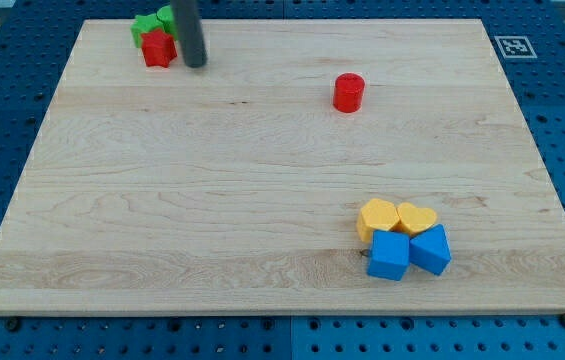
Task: Push the red circle to the right of the red star
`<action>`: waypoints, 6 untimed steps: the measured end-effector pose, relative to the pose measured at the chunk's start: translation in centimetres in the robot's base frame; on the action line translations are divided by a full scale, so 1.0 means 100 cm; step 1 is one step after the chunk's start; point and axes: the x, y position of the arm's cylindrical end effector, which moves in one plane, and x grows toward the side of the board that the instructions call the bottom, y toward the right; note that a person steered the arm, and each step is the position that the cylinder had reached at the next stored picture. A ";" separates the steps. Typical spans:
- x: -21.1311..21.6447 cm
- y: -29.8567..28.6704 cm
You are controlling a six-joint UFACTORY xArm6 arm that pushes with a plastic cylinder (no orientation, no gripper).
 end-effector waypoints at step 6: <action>0.056 0.163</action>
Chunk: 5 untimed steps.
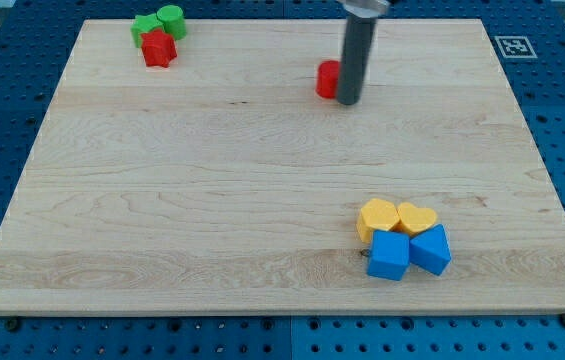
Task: Push the red circle to the right of the red star
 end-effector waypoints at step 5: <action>-0.045 -0.033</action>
